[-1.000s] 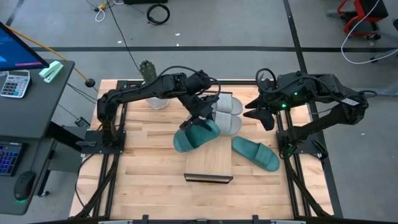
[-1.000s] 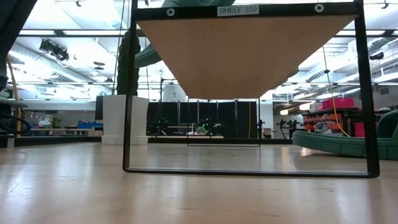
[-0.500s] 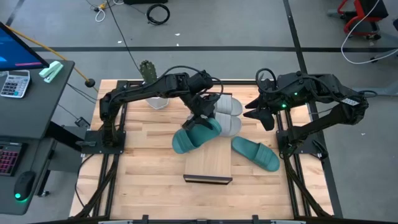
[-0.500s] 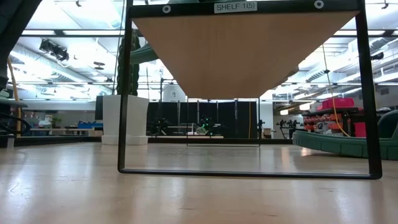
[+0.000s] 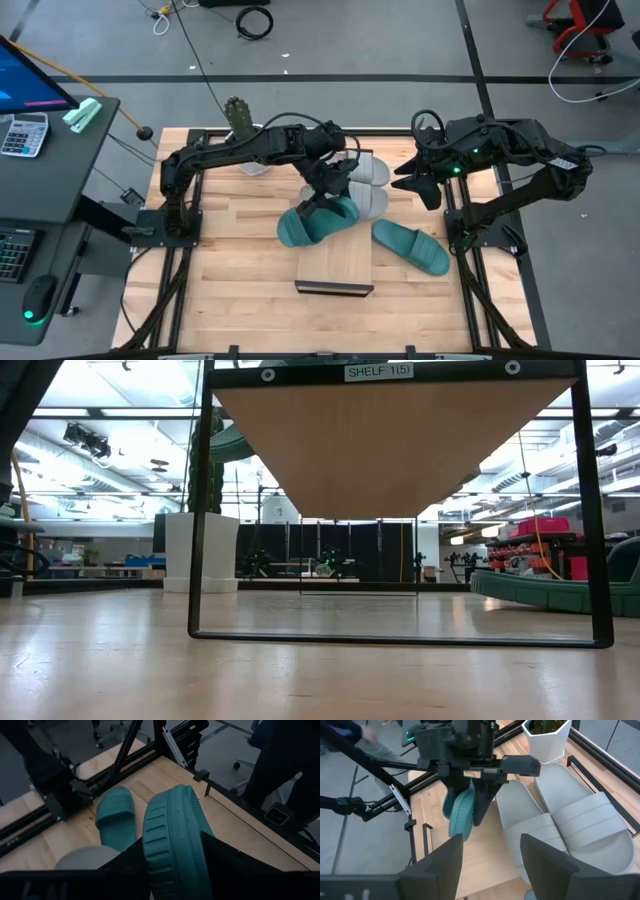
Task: Pick and place slides into the shelf
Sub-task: Put the bottom green slipper onto the shelf
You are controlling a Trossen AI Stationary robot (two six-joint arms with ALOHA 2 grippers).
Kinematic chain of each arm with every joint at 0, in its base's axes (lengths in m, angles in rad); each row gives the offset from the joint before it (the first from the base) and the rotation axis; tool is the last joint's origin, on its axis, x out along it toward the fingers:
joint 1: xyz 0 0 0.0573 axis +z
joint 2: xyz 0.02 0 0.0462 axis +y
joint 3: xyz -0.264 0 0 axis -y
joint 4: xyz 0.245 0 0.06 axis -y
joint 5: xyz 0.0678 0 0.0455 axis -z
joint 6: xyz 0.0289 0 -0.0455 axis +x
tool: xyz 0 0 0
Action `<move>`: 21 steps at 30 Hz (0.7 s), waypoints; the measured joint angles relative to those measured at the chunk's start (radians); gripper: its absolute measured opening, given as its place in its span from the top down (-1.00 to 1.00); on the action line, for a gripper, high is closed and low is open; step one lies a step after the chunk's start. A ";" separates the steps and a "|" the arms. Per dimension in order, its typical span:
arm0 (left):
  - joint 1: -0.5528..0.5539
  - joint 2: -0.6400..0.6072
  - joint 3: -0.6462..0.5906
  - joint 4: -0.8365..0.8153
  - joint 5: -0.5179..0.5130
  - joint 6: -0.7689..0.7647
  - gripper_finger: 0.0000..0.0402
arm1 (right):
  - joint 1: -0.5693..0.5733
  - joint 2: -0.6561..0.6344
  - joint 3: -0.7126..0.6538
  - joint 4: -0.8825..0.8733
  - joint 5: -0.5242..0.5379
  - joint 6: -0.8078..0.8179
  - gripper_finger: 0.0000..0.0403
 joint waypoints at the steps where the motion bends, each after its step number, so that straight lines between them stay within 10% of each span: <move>1: -0.004 0.000 0.000 0.011 -0.007 0.000 0.27 | 0.000 0.000 0.000 0.000 0.000 0.001 -0.02; 21: -0.017 0.062 0.001 0.126 -0.087 -0.074 -0.27 | 0.000 0.022 0.000 -0.005 -0.005 0.002 -0.03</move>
